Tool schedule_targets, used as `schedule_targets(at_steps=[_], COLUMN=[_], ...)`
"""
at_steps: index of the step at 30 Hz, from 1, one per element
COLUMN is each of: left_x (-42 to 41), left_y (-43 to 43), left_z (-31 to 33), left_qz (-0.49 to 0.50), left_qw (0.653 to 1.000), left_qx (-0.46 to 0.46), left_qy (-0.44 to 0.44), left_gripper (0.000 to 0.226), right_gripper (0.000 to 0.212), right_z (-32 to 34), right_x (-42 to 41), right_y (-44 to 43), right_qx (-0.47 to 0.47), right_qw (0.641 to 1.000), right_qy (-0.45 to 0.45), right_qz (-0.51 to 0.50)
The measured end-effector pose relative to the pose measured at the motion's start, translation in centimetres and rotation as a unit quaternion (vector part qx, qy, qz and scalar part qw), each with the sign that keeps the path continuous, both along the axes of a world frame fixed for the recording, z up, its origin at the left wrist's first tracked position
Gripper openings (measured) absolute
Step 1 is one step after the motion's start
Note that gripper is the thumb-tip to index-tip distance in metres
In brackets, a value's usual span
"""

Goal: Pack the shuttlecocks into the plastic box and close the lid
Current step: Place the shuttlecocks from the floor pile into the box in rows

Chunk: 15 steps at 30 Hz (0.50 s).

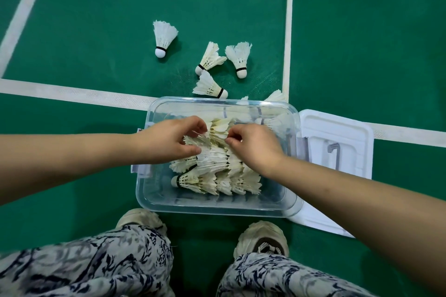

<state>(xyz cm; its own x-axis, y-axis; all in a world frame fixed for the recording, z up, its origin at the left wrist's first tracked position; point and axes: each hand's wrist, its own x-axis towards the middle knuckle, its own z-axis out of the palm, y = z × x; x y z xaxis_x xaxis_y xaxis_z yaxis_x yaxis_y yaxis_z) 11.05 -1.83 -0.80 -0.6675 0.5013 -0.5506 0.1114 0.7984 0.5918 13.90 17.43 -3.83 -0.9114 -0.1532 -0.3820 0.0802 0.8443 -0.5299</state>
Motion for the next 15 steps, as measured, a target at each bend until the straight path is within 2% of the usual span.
schedule_targets(at_steps=[4, 8, 15], left_x=[-0.2, -1.2, -5.0], left_y=[0.1, 0.9, 2.6], left_z=[0.5, 2.0, 3.8], left_qz=[0.010, 0.046, 0.038], left_qw=[0.999, 0.994, 0.983], left_qx=[0.022, 0.068, 0.076], left_qy=[0.032, 0.072, 0.160], left_gripper=[0.030, 0.018, 0.022], right_gripper=[0.020, 0.035, 0.016], right_z=[0.4, 1.4, 2.9], right_x=[0.2, 0.3, -1.3], right_y=[0.2, 0.3, 1.0], right_qx=[-0.012, -0.047, -0.111], right_qw=[1.000, 0.998, 0.985], right_qy=[0.007, 0.022, 0.111], right_qz=[0.002, -0.030, -0.070])
